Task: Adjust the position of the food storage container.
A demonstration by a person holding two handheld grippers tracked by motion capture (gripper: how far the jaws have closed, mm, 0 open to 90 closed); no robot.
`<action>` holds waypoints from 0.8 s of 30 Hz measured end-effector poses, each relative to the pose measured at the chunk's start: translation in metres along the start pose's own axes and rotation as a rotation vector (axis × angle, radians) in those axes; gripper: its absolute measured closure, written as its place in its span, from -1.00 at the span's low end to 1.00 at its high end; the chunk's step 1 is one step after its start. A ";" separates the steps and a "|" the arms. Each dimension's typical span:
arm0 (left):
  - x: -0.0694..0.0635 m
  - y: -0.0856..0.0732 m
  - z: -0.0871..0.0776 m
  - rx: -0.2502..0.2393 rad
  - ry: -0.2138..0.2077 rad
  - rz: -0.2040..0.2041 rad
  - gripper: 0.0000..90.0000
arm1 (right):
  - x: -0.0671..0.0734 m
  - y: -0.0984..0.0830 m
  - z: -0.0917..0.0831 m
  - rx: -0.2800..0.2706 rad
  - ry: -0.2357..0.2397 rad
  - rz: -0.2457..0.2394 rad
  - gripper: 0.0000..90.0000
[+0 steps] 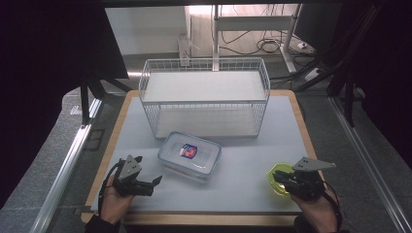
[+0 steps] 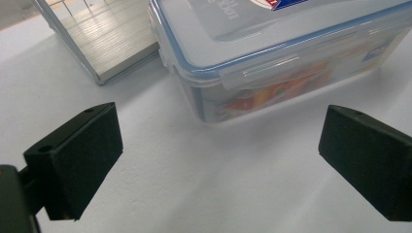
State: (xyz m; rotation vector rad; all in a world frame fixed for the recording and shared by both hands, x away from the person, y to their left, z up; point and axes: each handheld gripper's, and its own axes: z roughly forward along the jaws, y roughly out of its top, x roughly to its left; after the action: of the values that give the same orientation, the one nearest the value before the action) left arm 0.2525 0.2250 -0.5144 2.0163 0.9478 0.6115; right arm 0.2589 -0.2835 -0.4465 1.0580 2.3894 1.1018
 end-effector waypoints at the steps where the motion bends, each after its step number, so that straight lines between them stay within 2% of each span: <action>1: 0.000 0.000 0.000 -0.001 0.001 0.000 -0.95 | 0.001 -0.001 -0.001 0.001 0.010 -0.003 1.00; 10: -0.001 -0.001 0.001 0.004 0.009 -0.002 -0.96 | 0.006 -0.019 -0.010 0.042 0.065 0.017 1.00; 15: -0.002 -0.001 0.002 0.014 0.008 0.008 -0.96 | 0.010 -0.027 -0.012 0.067 0.108 -0.003 1.00; 18: -0.002 -0.001 0.003 0.022 0.009 0.016 -0.96 | 0.009 -0.031 -0.015 0.086 0.101 -0.012 1.00; 22: -0.003 -0.001 0.003 0.026 0.008 0.020 -0.96 | 0.001 -0.038 -0.013 0.124 0.103 0.010 1.00; 24: -0.003 -0.001 0.004 0.027 0.007 0.020 -0.96 | -0.001 -0.039 -0.012 0.119 0.111 0.017 1.00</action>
State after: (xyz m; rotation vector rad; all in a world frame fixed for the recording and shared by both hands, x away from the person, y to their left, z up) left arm 0.2529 0.2212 -0.5176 2.0506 0.9459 0.6197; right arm 0.2334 -0.3076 -0.4680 1.0828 2.5660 1.0620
